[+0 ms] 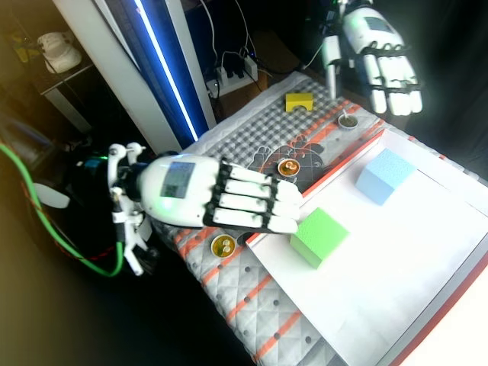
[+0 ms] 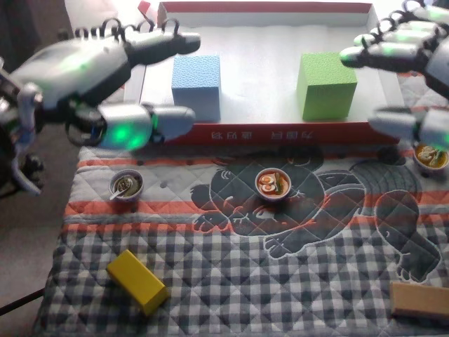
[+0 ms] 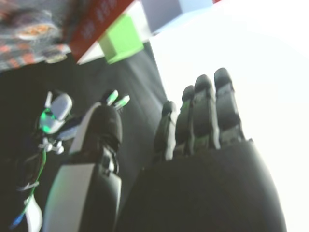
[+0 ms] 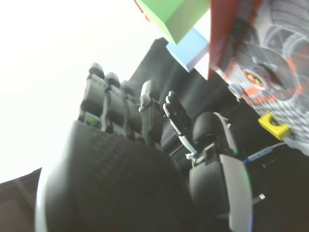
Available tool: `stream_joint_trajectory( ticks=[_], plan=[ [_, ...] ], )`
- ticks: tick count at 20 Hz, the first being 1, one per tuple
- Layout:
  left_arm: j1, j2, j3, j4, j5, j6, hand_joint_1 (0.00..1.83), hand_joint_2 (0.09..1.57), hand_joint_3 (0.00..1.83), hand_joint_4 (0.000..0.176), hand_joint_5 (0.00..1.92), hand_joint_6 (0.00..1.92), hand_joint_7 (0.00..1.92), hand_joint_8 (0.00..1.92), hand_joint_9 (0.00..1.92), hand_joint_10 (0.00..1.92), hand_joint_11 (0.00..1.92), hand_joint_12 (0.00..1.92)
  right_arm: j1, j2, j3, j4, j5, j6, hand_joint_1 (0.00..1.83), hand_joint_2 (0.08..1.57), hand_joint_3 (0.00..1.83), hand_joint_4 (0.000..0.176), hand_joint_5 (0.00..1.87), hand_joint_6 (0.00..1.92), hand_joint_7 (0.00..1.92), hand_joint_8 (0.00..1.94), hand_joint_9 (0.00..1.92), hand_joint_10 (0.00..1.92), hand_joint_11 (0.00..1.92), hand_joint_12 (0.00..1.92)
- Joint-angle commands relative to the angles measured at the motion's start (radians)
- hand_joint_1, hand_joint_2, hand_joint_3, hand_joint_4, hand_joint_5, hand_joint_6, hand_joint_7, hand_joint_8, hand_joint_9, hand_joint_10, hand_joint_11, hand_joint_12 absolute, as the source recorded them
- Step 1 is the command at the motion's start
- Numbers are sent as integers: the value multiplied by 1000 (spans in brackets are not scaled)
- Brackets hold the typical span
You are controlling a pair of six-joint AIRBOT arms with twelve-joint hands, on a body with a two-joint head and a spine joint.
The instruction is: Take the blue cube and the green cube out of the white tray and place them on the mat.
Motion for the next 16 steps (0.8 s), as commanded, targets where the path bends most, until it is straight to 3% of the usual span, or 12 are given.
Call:
stream_joint_trajectory(
  ticks=[1,3,5,6,7,8,9,10,11,14,15,16],
  plan=[
    [-29,-19,25,1,-67,0,676,1177,0,121,434,6,344,3,397,8,92,673,27,-9,15,19,90,-2,378,1377,9,22,447,5,464,5,435,15,107,746],
    [-77,-59,83,-25,-20,11,720,1159,0,129,425,0,324,0,369,0,74,670,62,-29,42,19,70,-2,398,1396,1,4,433,2,433,3,390,3,165,500],
    [-124,-96,137,-53,29,59,737,1121,0,140,410,1,343,1,367,3,72,629,103,-53,77,20,38,-2,346,1362,0,13,404,0,416,3,415,15,293,334],
    [-141,-115,167,-59,57,64,692,1136,8,148,378,2,329,1,363,0,69,617,127,-71,101,20,14,-2,345,1334,0,25,383,0,420,3,443,14,317,344],
    [-151,-129,190,-60,78,65,683,1144,2,148,405,1,361,1,377,1,60,641,149,-90,124,20,-16,-2,244,1281,11,41,295,5,350,2,394,3,235,485],
    [-160,-142,209,-69,101,79,640,1157,0,150,428,0,367,0,382,0,37,708,169,-108,149,20,-47,-2,240,1255,1,41,243,2,321,2,374,4,124,741],
    [-173,-158,228,-90,124,125,580,1169,0,152,443,0,393,0,411,1,36,772,188,-129,178,19,-85,-2,265,1193,0,74,156,0,234,0,290,0,24,848],
    [-180,-172,240,-103,139,170,569,1175,1,154,434,0,398,0,417,2,14,776,199,-141,194,20,-106,-2,265,1174,0,62,93,0,177,0,208,0,4,813],
    [-188,-186,257,-117,159,210,622,1146,0,163,405,0,384,0,410,0,2,746,209,-154,209,20,-130,-2,308,1116,0,57,23,0,104,0,112,0,0,614],
    [-201,-242,338,-141,247,231,688,1049,0,176,297,0,297,0,341,0,0,667,213,-173,224,16,-159,-2,373,1009,0,85,0,0,2,0,13,0,0,539],
    [-206,-258,361,-181,267,274,709,1011,0,176,249,0,260,0,298,0,0,663,213,-177,225,14,-162,-2,410,995,0,114,0,0,0,0,38,6,0,655],
    [-208,-272,378,-230,281,332,706,997,0,176,210,1,216,0,249,0,0,590,213,-182,229,9,-166,-2,405,995,0,115,0,0,0,0,52,7,0,710]
  ],
)
